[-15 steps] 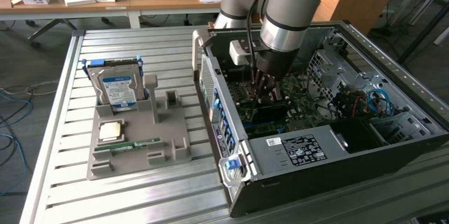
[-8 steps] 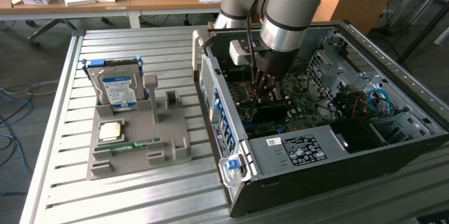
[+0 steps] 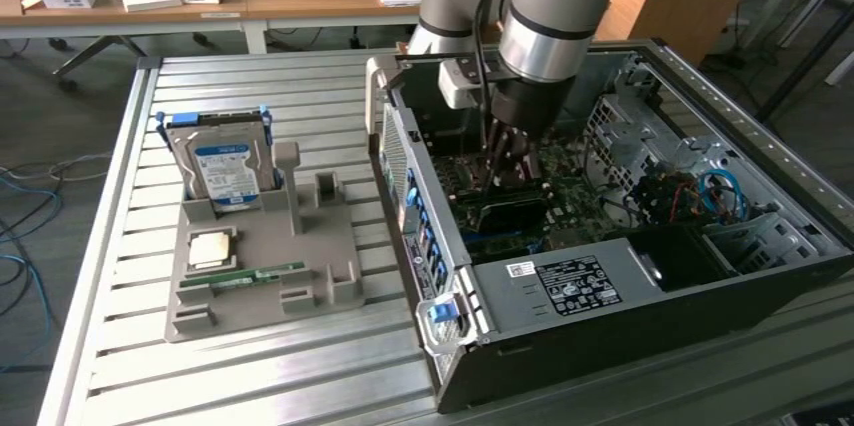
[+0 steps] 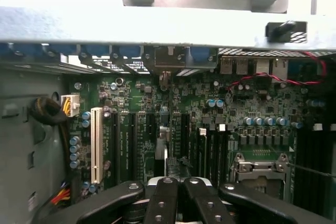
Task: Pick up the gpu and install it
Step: 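Press down on the gpu until it lock into place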
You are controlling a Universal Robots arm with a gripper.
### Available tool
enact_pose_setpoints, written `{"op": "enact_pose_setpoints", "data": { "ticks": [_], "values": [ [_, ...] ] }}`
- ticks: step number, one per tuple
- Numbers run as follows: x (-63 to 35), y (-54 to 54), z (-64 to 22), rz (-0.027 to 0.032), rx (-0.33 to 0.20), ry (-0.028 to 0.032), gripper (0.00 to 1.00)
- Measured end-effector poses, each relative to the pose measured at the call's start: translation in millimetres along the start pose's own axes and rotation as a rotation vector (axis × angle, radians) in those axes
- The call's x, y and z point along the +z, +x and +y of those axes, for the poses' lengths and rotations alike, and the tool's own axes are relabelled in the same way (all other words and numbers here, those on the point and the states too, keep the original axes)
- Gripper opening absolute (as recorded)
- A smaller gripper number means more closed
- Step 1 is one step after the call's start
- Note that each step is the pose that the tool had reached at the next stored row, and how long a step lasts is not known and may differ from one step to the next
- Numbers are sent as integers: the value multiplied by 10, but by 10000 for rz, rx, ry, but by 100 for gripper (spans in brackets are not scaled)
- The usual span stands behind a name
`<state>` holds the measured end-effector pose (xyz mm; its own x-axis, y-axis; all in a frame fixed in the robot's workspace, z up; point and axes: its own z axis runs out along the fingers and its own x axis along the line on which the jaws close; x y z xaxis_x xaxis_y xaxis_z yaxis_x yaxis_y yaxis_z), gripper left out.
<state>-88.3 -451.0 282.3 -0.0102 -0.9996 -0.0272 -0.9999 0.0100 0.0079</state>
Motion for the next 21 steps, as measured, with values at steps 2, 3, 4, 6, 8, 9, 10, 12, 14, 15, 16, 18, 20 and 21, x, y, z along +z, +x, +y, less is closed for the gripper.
{"op": "enact_pose_setpoints", "data": {
  "ticks": [2, 3, 4, 6, 8, 9, 10, 12, 14, 15, 16, 18, 20, 21],
  "values": [
    [-50, -1, 1, 0, 1, 0, 11],
    [-79, -2, 1, -2, 0, 1, 11],
    [-108, -3, 0, -1, 0, 0, 11],
    [-169, -5, 1, -1, 0, 0, 11],
    [-227, -6, 1, 0, 0, 0, 11],
    [-257, -7, 2, 1, 1, 0, 11],
    [-285, -8, 1, 0, 0, 0, 11],
    [-334, -9, 1, 0, 0, 0, 11],
    [-375, -10, 1, 1, 1, 0, 11],
    [-394, -11, 1, 0, 1, 0, 11],
    [-415, -11, 1, 0, 1, 0, 11],
    [-432, -12, 1, -2, 0, 1, 11],
    [-432, -12, 1, -2, 0, 1, 11],
    [-432, -12, 1, -1, -1, 0, 11]
  ]
}}
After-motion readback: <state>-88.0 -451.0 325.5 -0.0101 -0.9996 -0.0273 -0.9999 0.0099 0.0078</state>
